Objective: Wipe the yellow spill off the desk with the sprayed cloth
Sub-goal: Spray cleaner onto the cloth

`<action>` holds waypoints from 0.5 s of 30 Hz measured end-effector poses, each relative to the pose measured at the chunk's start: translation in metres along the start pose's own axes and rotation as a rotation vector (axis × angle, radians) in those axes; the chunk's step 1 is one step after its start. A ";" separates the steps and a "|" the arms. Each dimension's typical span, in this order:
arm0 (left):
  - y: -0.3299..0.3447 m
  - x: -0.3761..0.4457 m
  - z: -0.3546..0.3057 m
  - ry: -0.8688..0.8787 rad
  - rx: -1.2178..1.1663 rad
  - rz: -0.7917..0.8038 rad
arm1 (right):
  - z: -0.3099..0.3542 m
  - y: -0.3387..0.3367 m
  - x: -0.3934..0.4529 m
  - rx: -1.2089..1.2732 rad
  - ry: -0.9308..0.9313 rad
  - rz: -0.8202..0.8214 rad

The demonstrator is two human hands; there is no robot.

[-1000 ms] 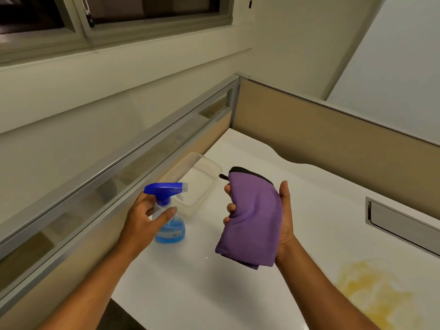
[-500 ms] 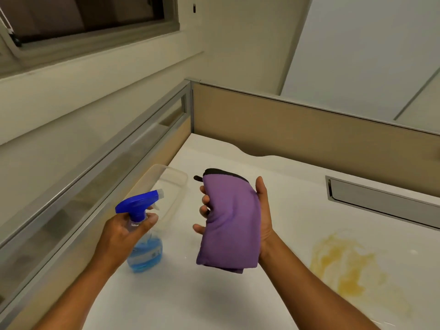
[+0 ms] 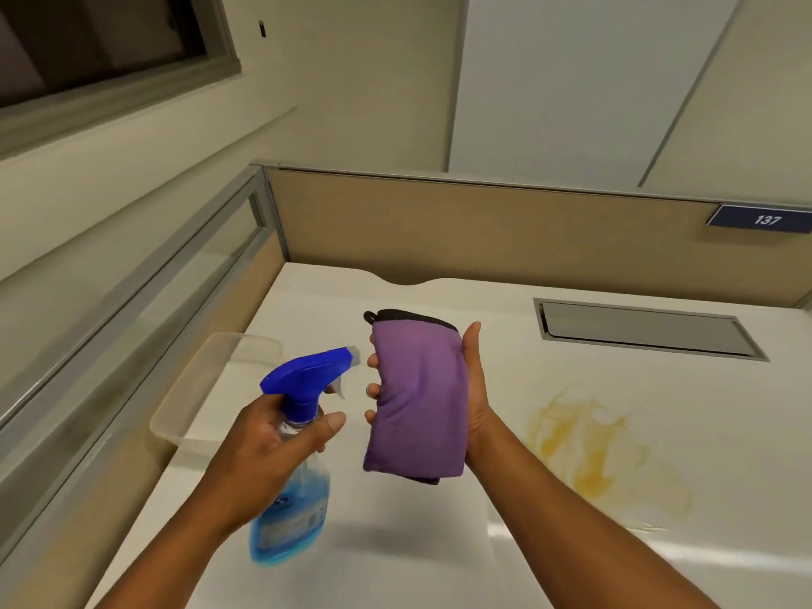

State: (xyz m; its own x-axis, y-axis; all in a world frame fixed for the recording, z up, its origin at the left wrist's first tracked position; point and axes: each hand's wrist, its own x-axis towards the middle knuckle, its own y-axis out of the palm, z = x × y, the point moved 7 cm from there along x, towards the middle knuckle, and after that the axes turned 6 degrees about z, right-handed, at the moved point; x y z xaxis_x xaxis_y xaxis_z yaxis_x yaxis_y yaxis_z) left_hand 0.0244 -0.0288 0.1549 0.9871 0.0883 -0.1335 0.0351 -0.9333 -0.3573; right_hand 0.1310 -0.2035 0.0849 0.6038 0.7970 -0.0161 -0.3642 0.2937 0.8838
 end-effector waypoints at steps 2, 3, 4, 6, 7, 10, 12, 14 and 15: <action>0.016 0.003 -0.008 -0.019 0.012 0.063 | 0.008 -0.010 -0.004 -0.060 -0.041 -0.042; 0.024 0.003 -0.011 -0.040 0.009 0.102 | 0.014 -0.012 -0.005 -0.094 -0.066 -0.039; 0.032 0.003 -0.013 -0.065 0.003 0.132 | 0.019 -0.012 -0.006 -0.115 -0.087 -0.030; 0.046 0.001 -0.016 -0.104 -0.019 0.155 | 0.023 -0.017 -0.009 -0.119 -0.092 -0.066; 0.051 -0.001 -0.017 -0.119 -0.020 0.151 | 0.025 -0.018 -0.010 -0.121 -0.098 -0.084; 0.061 -0.002 -0.020 -0.156 0.019 0.121 | 0.031 -0.024 -0.014 -0.136 -0.131 -0.130; 0.067 -0.003 -0.023 -0.173 0.041 0.114 | 0.034 -0.027 -0.015 -0.145 -0.135 -0.157; 0.073 -0.005 -0.026 -0.171 0.089 0.114 | 0.036 -0.028 -0.015 -0.161 -0.137 -0.164; 0.076 -0.006 -0.028 -0.164 0.110 0.107 | 0.036 -0.028 -0.015 -0.161 -0.134 -0.159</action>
State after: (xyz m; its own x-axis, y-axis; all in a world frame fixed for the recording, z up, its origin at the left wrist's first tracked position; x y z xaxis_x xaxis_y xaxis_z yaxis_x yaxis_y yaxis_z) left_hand 0.0257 -0.1104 0.1542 0.9455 0.0545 -0.3210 -0.0943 -0.8978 -0.4302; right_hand 0.1581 -0.2429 0.0773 0.7473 0.6601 -0.0770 -0.3588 0.4983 0.7893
